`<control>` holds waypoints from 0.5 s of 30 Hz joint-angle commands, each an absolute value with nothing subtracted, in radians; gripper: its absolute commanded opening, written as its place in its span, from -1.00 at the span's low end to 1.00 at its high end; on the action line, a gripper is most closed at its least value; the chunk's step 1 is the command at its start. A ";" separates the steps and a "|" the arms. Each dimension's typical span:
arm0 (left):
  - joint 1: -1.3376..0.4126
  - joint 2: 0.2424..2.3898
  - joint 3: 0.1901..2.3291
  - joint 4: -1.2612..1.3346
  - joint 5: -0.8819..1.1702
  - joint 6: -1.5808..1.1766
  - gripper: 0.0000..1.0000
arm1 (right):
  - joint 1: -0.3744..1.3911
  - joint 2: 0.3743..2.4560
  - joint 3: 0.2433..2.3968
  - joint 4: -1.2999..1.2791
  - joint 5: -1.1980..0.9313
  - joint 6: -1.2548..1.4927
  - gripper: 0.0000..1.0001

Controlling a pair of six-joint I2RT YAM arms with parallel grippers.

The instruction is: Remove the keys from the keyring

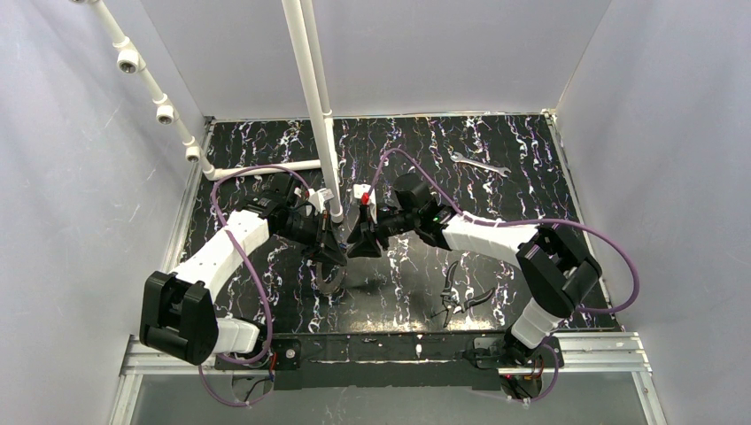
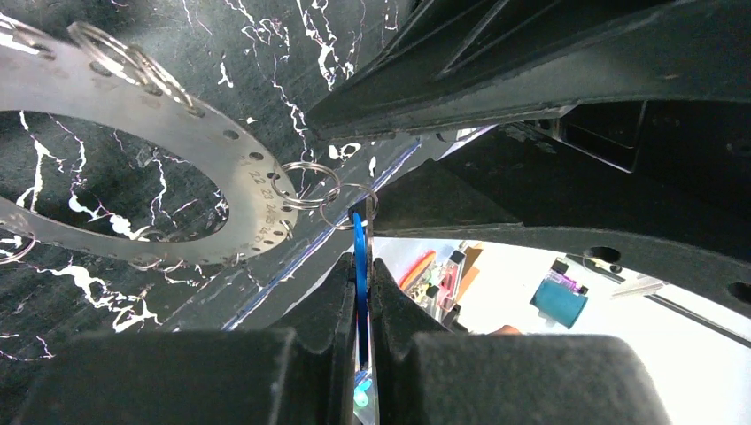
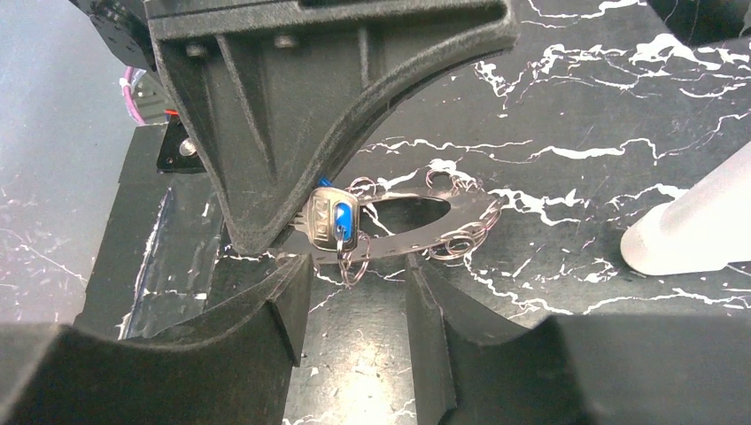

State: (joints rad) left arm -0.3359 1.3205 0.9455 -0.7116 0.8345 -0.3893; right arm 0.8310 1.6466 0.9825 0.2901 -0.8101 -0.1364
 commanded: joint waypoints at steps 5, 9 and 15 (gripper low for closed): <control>-0.335 1.308 0.971 -0.712 0.887 -0.394 -1.00 | 0.845 1.672 0.929 0.397 -0.798 -0.179 -0.01; -0.333 1.304 0.970 -0.710 0.888 -0.397 -1.00 | 0.845 1.672 0.916 0.410 -0.792 -0.185 -0.03; -0.333 1.296 0.963 -0.708 0.891 -0.402 -1.00 | 0.845 1.669 0.914 0.441 -0.802 -0.153 -0.06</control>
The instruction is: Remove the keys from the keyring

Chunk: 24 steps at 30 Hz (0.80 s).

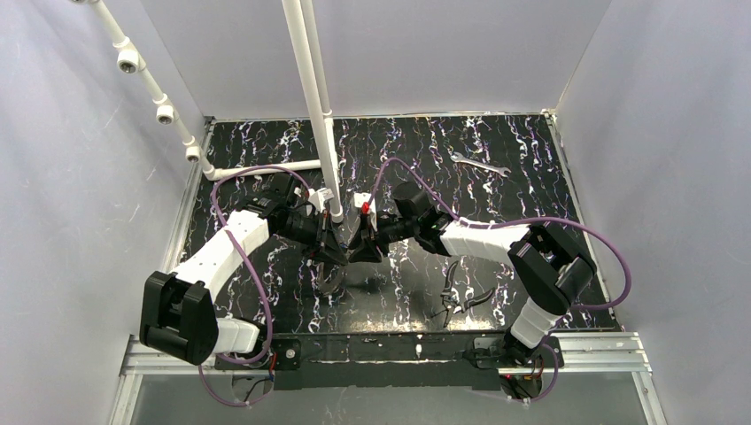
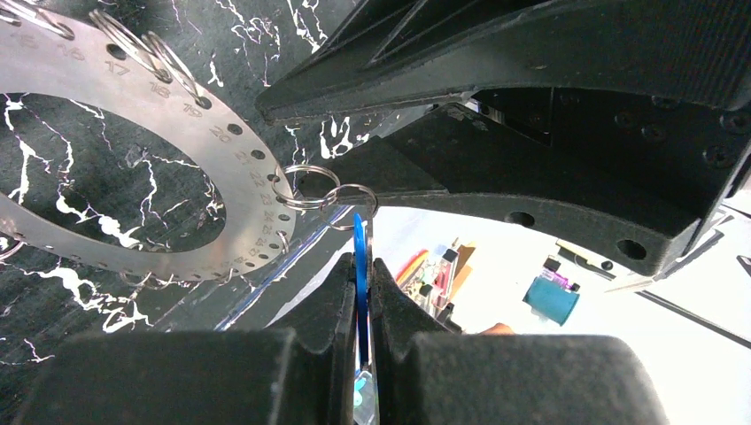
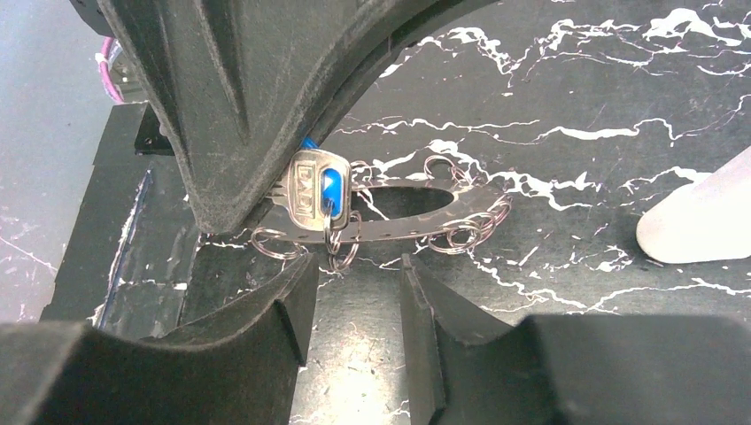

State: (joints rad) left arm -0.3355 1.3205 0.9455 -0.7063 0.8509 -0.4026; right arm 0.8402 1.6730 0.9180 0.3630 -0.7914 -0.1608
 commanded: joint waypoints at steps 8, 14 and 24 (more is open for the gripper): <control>-0.332 1.295 0.963 -0.705 0.890 -0.408 -1.00 | 0.847 1.667 0.913 0.474 -0.815 -0.114 -0.24; -0.309 1.287 0.964 -0.709 0.887 -0.411 -1.00 | 0.847 1.667 0.908 0.453 -0.804 -0.139 -0.85; -0.223 1.259 0.942 -0.734 0.866 -0.439 -1.00 | 0.847 1.657 0.909 0.409 -0.811 -0.167 -0.97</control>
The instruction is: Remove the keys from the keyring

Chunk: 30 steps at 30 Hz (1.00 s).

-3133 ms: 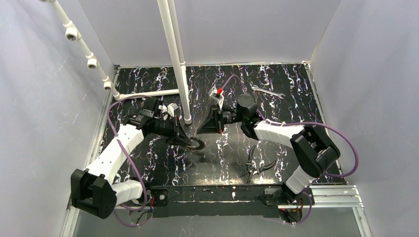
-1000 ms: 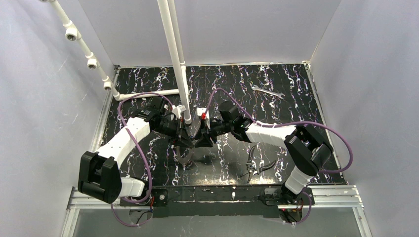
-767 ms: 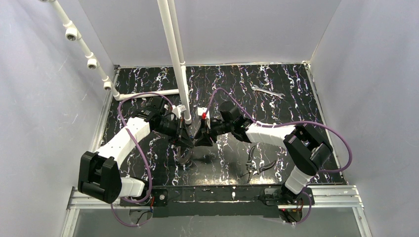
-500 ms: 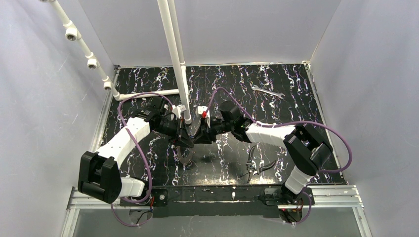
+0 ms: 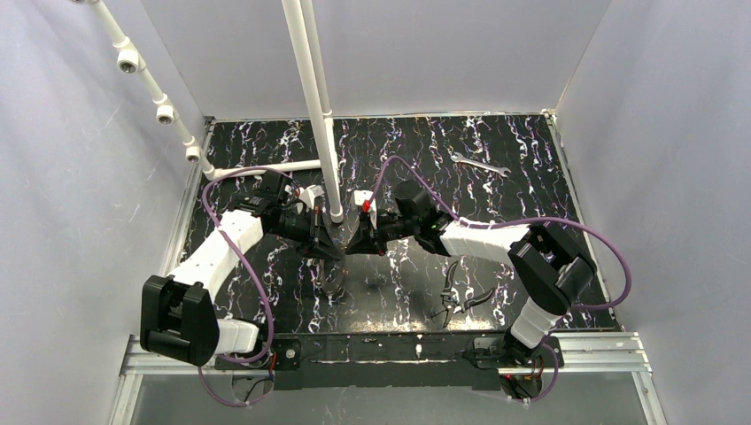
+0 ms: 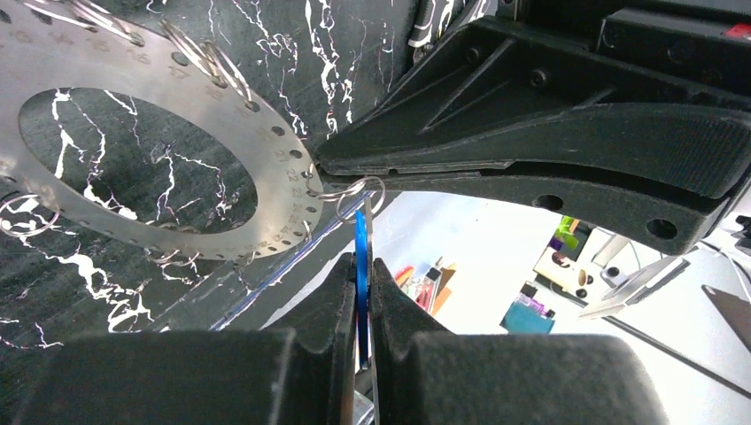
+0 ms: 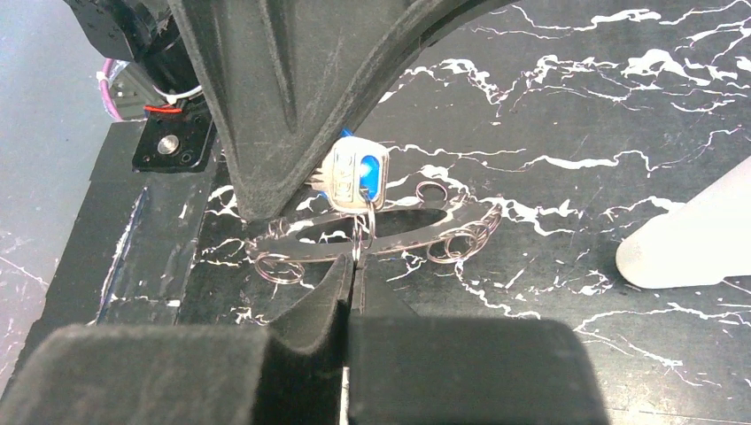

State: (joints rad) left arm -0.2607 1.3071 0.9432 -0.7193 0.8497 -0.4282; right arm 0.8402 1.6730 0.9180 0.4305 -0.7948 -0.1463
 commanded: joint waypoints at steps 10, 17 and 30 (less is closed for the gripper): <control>-0.181 1.272 0.900 -0.727 0.850 -0.466 -1.00 | 0.847 1.645 0.915 0.448 -0.859 -0.100 -0.97; -0.181 1.268 0.871 -0.707 0.859 -0.480 -1.00 | 0.845 1.652 0.920 0.528 -0.888 -0.009 -0.97; -0.181 1.273 0.822 -0.646 0.872 -0.531 -1.00 | 0.845 1.664 0.916 0.653 -0.943 0.117 -0.97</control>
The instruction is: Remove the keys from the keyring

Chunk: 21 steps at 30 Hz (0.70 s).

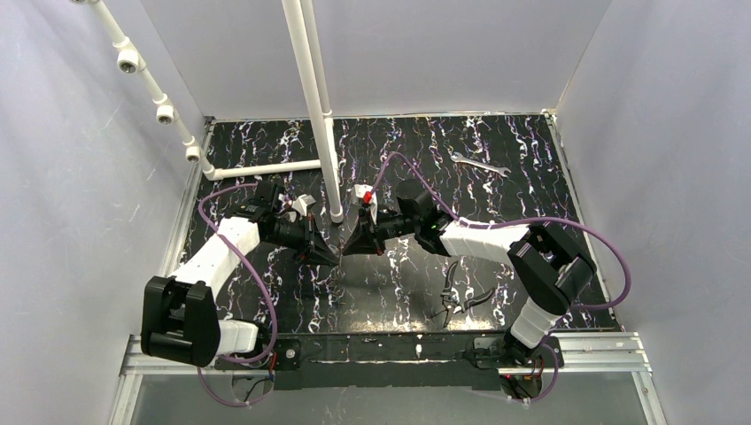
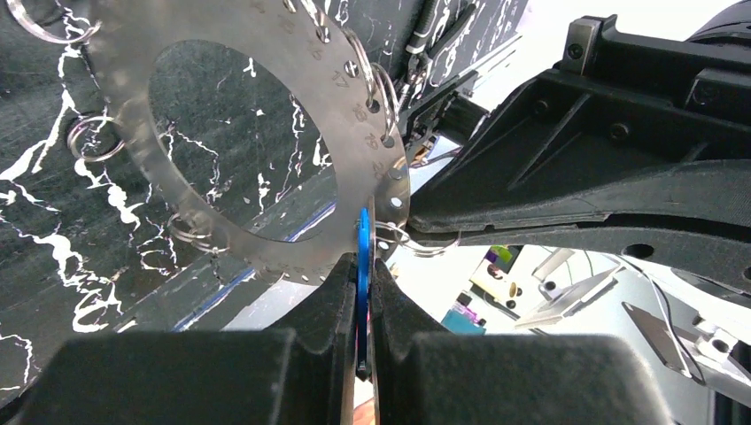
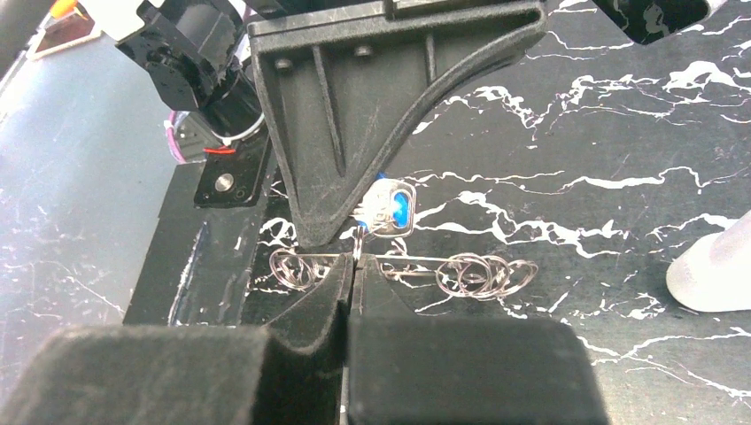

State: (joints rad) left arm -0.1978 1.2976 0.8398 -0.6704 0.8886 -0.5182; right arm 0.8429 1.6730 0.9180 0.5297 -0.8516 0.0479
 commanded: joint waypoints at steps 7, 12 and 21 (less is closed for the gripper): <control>-0.182 1.260 0.803 -0.623 0.896 -0.540 -1.00 | 0.845 1.683 0.903 0.781 -0.956 0.240 -0.97; -0.182 1.242 0.826 -0.661 0.896 -0.508 -1.00 | 0.843 1.673 0.885 0.779 -0.998 0.219 -0.97; -0.180 1.232 0.844 -0.679 0.885 -0.482 -1.00 | 0.840 1.639 1.050 0.112 -1.070 -0.317 -0.97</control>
